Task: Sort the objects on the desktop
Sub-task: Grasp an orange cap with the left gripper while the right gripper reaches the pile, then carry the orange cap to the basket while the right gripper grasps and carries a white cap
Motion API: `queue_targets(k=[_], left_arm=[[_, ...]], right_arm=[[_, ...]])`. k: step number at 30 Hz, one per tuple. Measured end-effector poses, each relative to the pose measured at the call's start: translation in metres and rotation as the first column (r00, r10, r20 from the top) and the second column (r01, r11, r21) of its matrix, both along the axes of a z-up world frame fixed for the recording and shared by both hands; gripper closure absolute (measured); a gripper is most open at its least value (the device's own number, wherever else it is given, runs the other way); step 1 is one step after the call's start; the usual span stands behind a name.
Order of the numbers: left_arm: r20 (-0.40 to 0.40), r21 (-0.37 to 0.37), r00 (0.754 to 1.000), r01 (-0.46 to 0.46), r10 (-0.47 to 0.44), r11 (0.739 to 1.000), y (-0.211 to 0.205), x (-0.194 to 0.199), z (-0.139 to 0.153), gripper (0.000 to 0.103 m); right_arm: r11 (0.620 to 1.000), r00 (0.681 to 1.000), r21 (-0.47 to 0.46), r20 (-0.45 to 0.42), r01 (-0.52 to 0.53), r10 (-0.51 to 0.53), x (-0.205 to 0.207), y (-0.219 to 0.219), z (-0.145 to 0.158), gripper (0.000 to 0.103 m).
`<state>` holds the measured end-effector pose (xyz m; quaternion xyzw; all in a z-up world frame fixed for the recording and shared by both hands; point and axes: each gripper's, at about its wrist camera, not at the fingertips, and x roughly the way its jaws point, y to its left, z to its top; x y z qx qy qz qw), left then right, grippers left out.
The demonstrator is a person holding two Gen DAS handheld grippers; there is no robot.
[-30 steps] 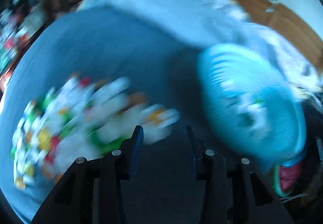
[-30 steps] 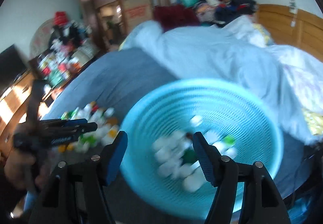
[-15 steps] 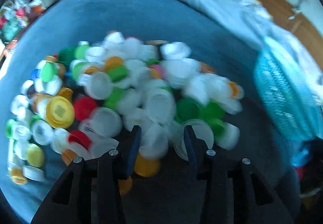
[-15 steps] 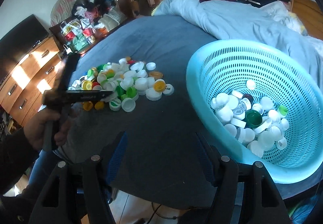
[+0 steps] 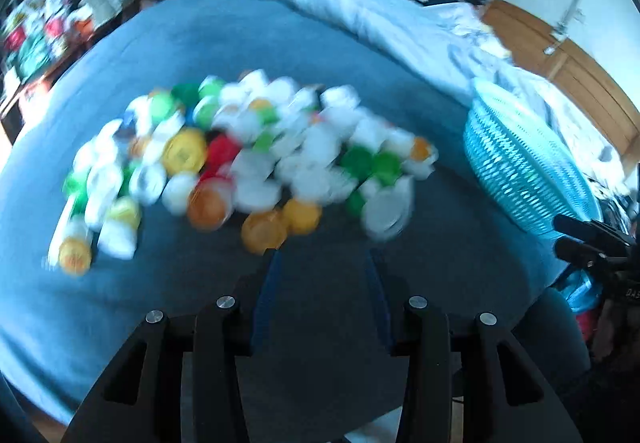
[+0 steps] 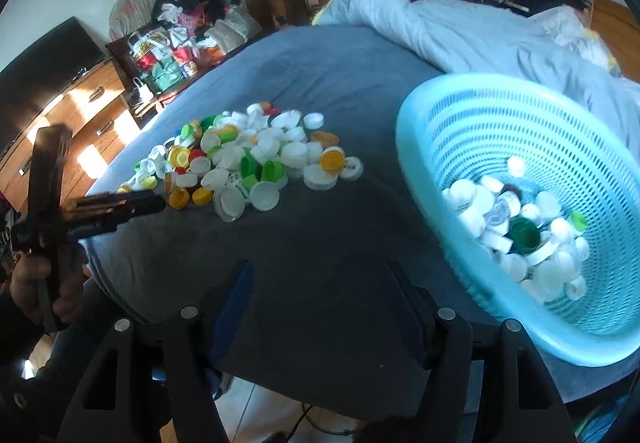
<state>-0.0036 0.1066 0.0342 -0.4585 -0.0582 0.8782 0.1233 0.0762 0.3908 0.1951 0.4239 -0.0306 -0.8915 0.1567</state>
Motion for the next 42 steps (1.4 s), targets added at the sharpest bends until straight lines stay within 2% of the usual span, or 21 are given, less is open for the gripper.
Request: queue_targets(k=[4, 7, 10, 14, 15, 20, 24, 28, 30, 32, 34, 35, 39, 42], left_arm=[[0.047, -0.003, 0.996, -0.075, 0.075, 0.997, -0.016, -0.002, -0.026, 0.066], [0.030, -0.040, 0.995, -0.099, 0.100, 0.994, -0.015, -0.013, -0.038, 0.066], [-0.003, -0.045, 0.991, -0.136, 0.136, 0.990, -0.016, -0.028, -0.045, 0.066], [-0.013, -0.070, 0.991, -0.136, 0.135, 0.988, -0.011, -0.033, -0.045, 0.067], [-0.011, -0.065, 0.991, -0.133, 0.132, 0.989, -0.012, -0.032, -0.043, 0.078], [0.011, -0.021, 0.991, -0.130, 0.130, 0.991, -0.019, -0.022, -0.038, 0.078], [0.030, -0.013, 0.991, -0.129, 0.129, 0.992, -0.020, -0.020, -0.042, 0.078], [0.040, 0.004, 0.992, -0.124, 0.123, 0.992, -0.023, -0.022, -0.040, 0.078], [0.043, 0.006, 0.992, -0.120, 0.119, 0.993, -0.023, -0.023, -0.041, 0.078], [0.045, 0.003, 0.992, -0.117, 0.117, 0.993, -0.023, -0.023, -0.041, 0.078], [0.046, 0.003, 0.992, -0.117, 0.117, 0.993, -0.023, -0.024, -0.041, 0.078], [0.047, 0.004, 0.992, -0.120, 0.119, 0.993, -0.023, -0.024, -0.041, 0.078], [0.033, 0.009, 0.993, -0.118, 0.118, 0.993, -0.021, -0.022, -0.033, 0.078], [-0.016, 0.012, 0.994, -0.107, 0.107, 0.994, -0.016, -0.016, -0.013, 0.078]], right_arm=[[1.000, 1.000, 0.000, 0.018, -0.026, 0.026, -0.002, -0.009, -0.008, 0.031], [0.999, 0.999, 0.005, 0.024, -0.035, 0.035, -0.002, -0.015, -0.011, 0.031], [0.999, 0.999, 0.003, 0.029, -0.033, 0.033, -0.003, -0.016, -0.013, 0.031], [0.998, 0.998, -0.021, 0.035, -0.056, 0.056, -0.009, -0.022, -0.021, 0.031], [0.997, 0.997, -0.036, 0.037, -0.067, 0.068, -0.012, -0.024, -0.023, 0.031], [0.985, 0.993, -0.131, 0.026, -0.109, 0.114, -0.053, -0.040, -0.040, 0.042], [0.958, 0.993, -0.272, 0.051, -0.085, 0.102, -0.093, -0.045, -0.055, 0.042], [0.948, 0.992, -0.312, 0.077, -0.068, 0.097, -0.119, -0.054, -0.070, 0.042], [0.947, 0.991, -0.314, 0.091, -0.062, 0.095, -0.125, -0.055, -0.075, 0.042], [0.952, 0.991, -0.298, 0.096, -0.065, 0.098, -0.126, -0.058, -0.080, 0.047], [0.953, 0.988, -0.292, 0.105, -0.079, 0.114, -0.126, -0.062, -0.082, 0.064], [0.954, 0.987, -0.289, 0.105, -0.085, 0.120, -0.124, -0.064, -0.081, 0.068], [0.969, 0.991, -0.229, 0.070, -0.091, 0.110, -0.116, -0.067, -0.066, 0.069], [0.983, 0.997, -0.167, 0.015, -0.070, 0.074, -0.103, -0.063, -0.040, 0.069]])
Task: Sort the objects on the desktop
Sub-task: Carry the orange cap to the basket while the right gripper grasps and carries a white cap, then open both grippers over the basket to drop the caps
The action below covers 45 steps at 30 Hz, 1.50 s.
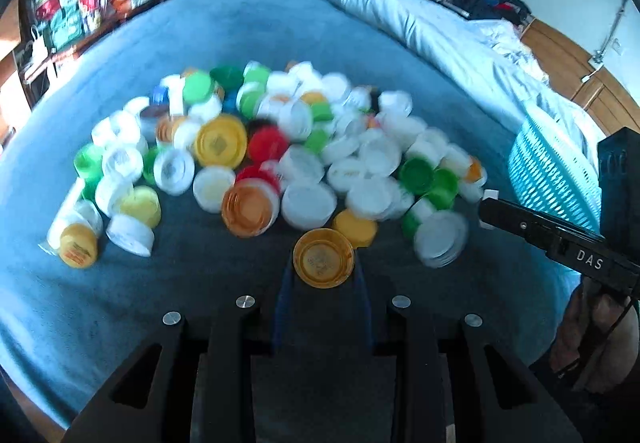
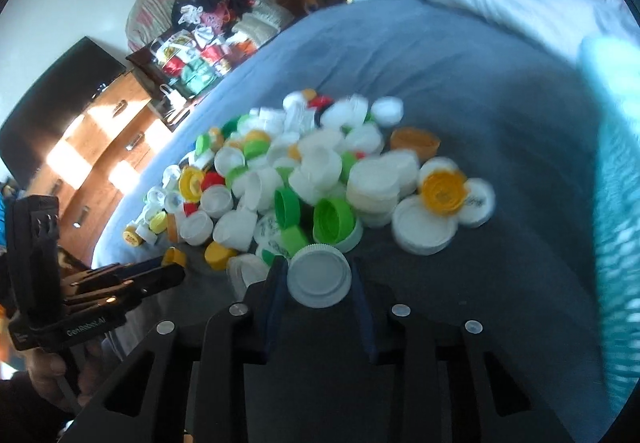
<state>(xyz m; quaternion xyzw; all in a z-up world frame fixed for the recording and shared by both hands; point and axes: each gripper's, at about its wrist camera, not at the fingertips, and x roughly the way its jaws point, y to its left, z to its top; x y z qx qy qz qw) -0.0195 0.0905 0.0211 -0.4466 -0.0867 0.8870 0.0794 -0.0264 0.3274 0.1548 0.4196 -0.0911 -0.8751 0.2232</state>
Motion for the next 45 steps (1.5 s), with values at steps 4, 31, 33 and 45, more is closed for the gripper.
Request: queue_targets(k=[4, 31, 33, 45], left_arm=[[-0.079, 0.002, 0.997, 0.011, -0.011, 1.000, 0.011, 0.008, 0.037, 0.078], [-0.187, -0.096, 0.946, 0.252, -0.266, 0.963, 0.217, -0.016, 0.154, 0.078], [-0.177, -0.101, 0.943, 0.266, -0.281, 0.959, 0.228, -0.018, 0.156, 0.078], [-0.039, -0.118, 0.923, 0.376, -0.382, 0.919, 0.298, -0.040, 0.147, 0.078]], right_arm=[[0.995, 0.996, 0.087, -0.085, 0.045, -0.037, 0.019, 0.011, 0.043, 0.069], [0.873, 0.900, 0.281, -0.301, 0.399, -0.314, 0.088, 0.161, 0.175, 0.068], [0.867, 0.899, 0.285, -0.292, 0.409, -0.328, 0.088, 0.168, 0.174, 0.068], [0.848, 0.889, 0.285, -0.248, 0.447, -0.385, 0.090, 0.198, 0.158, 0.068]])
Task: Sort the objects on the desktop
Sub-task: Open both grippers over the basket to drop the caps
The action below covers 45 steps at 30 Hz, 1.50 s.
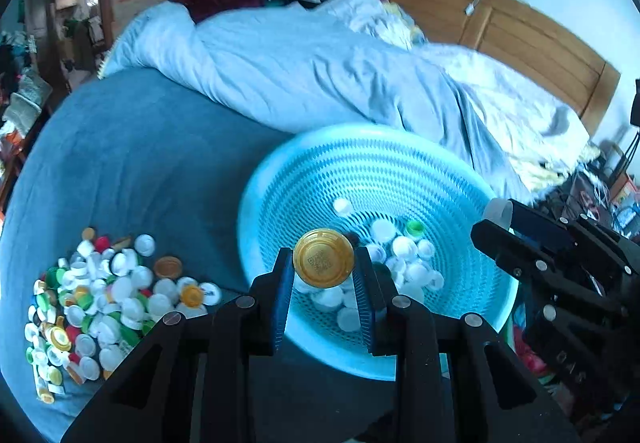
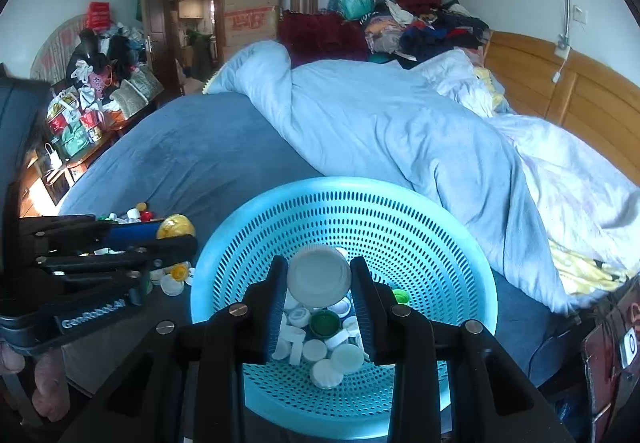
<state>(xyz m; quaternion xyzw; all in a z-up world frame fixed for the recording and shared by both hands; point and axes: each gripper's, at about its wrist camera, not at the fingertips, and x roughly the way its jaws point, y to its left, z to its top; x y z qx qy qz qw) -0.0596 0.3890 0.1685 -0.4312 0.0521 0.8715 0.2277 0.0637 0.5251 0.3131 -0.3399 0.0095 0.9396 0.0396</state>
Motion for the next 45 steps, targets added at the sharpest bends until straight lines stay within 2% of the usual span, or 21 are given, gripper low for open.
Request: queue_targets(k=[6, 10, 18, 25, 34, 45], left_arm=[[0.104, -0.034, 0.994, 0.038, -0.034, 0.999, 0.028, -0.014, -0.012, 0.078], [0.152, -0.072, 0.987, 0.053, -0.042, 0.996, 0.045, -0.021, -0.021, 0.078], [0.153, -0.106, 0.987, 0.063, -0.046, 0.992, 0.056, -0.025, -0.024, 0.078], [0.223, -0.142, 0.974, 0.081, -0.048, 0.987, 0.065, -0.037, -0.045, 0.078], [0.250, -0.162, 0.967, 0.096, -0.053, 0.982, 0.070, -0.039, -0.062, 0.078], [0.239, -0.162, 0.969, 0.097, -0.056, 0.982, 0.072, -0.040, -0.063, 0.078]], right_arm=[[1.000, 0.999, -0.024, 0.029, 0.017, -0.017, -0.004, 0.011, -0.010, 0.068], [0.999, 0.996, -0.034, 0.084, 0.028, -0.025, -0.014, 0.021, -0.023, 0.068], [0.996, 0.986, -0.067, 0.163, 0.050, -0.039, -0.028, 0.038, -0.041, 0.068], [0.994, 0.977, -0.095, 0.210, 0.049, -0.028, -0.036, 0.042, -0.055, 0.068], [0.994, 0.972, -0.097, 0.234, 0.056, -0.032, -0.039, 0.047, -0.066, 0.068], [0.994, 0.973, -0.085, 0.226, 0.064, -0.044, -0.040, 0.048, -0.067, 0.068]])
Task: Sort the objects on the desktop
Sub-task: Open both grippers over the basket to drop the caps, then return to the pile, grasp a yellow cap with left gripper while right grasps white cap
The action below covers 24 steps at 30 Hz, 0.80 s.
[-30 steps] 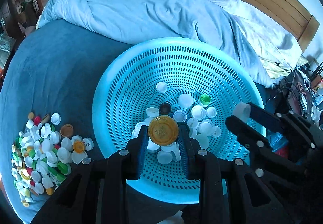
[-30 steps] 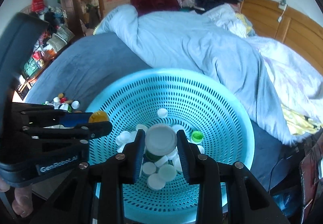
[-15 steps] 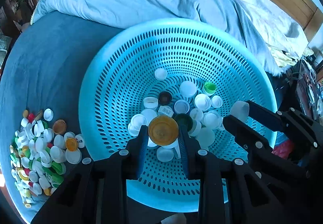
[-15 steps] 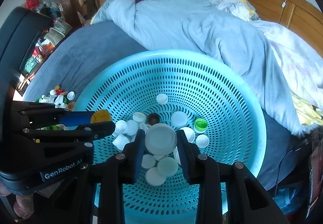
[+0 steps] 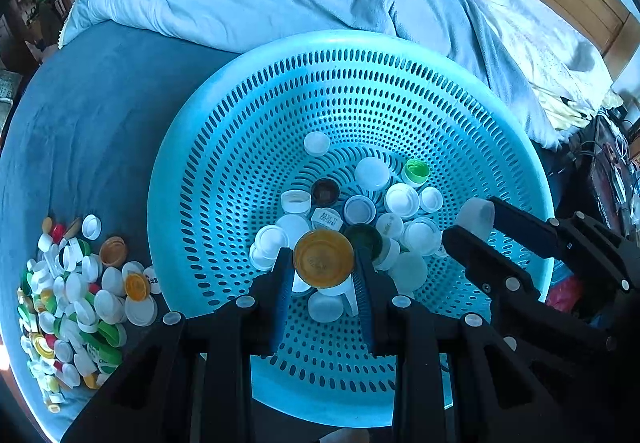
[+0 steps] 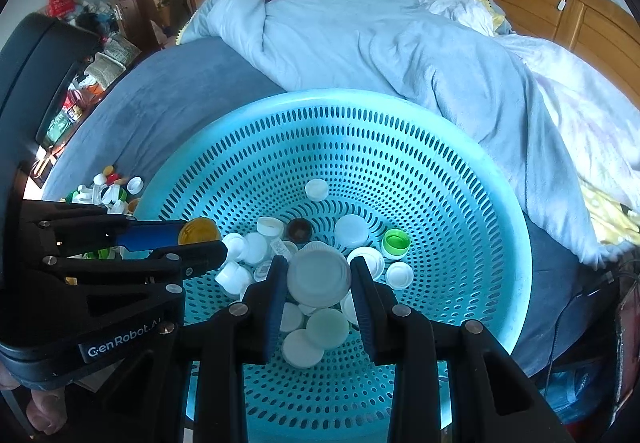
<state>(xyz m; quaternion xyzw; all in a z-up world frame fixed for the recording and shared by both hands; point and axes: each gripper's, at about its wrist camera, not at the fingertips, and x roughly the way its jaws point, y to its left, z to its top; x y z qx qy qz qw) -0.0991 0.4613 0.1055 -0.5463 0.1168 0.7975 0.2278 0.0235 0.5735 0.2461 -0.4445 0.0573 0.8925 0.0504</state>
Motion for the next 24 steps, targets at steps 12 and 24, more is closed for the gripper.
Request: queue_targets(k=[12, 24], left_arm=[[-0.071, 0.055, 0.997, -0.025, 0.029, 0.998, -0.035, 0.009, 0.015, 0.074], [-0.220, 0.199, 0.790, -0.538, 0.572, 0.819, -0.404, 0.080, -0.034, 0.065]], right_arm=[[1.000, 0.995, 0.002, -0.099, 0.029, -0.029, 0.017, -0.004, 0.020, 0.040], [0.976, 0.964, 0.036, -0.149, -0.216, 0.219, 0.049, -0.109, 0.020, 0.028]])
